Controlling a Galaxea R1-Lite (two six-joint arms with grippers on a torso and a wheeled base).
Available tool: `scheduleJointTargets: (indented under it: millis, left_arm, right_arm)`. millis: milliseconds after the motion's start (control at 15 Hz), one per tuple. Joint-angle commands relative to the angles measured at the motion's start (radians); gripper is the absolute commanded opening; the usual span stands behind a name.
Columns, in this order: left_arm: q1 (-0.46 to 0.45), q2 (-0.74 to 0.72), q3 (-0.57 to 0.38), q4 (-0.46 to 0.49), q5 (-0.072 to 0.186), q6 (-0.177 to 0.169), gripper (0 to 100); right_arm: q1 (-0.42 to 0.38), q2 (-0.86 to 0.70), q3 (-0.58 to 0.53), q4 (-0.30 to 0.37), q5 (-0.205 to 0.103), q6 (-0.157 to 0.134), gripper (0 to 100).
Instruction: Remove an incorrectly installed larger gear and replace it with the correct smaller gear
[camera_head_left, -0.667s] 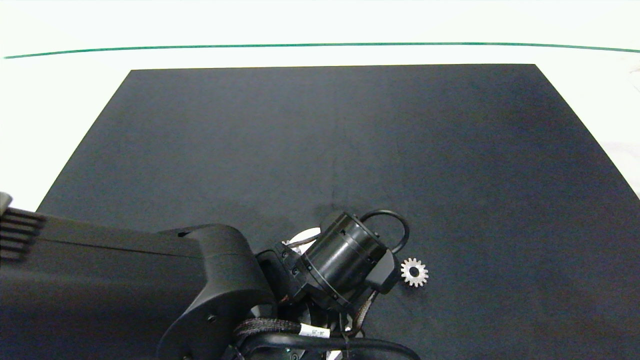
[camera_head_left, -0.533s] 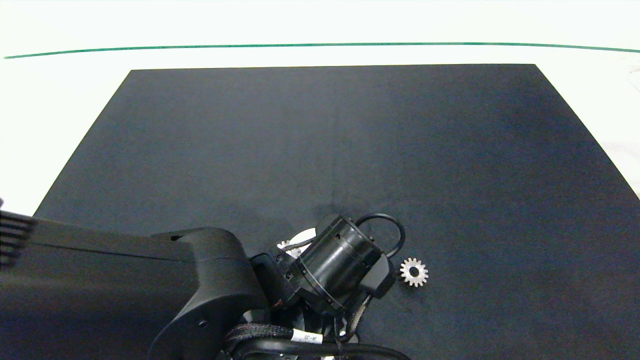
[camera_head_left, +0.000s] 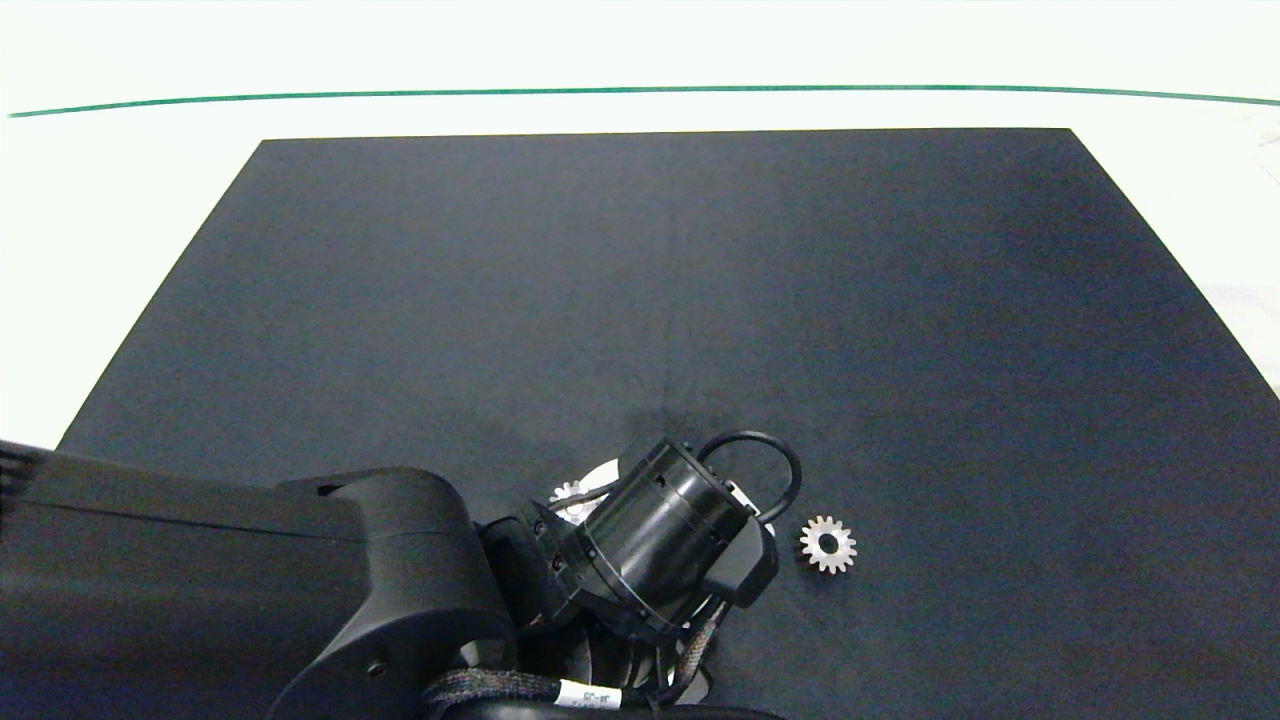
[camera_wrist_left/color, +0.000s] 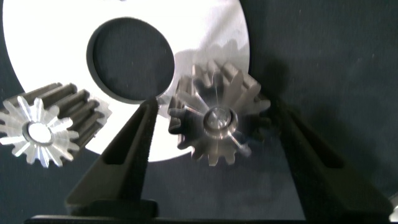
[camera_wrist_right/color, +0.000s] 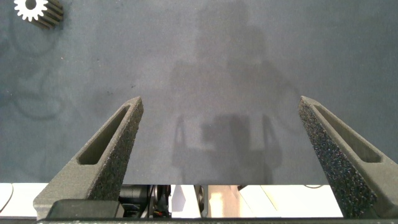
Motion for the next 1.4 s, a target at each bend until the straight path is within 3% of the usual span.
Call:
scheduleJointTargets:
  millis: [67, 1400]
  left_arm:
    - [-0.003, 0.012, -0.005, -0.020, 0.002, 0.007, 65]
    - [-0.011, -0.028, -0.001, -0.025, 0.002, 0.024, 26]
  right_arm:
    - [0.001, 0.000, 0.003, 0.002, 0.000, 0.000, 100]
    - [0.001, 0.002, 0.003, 0.004, 0.006, 0.000, 100]
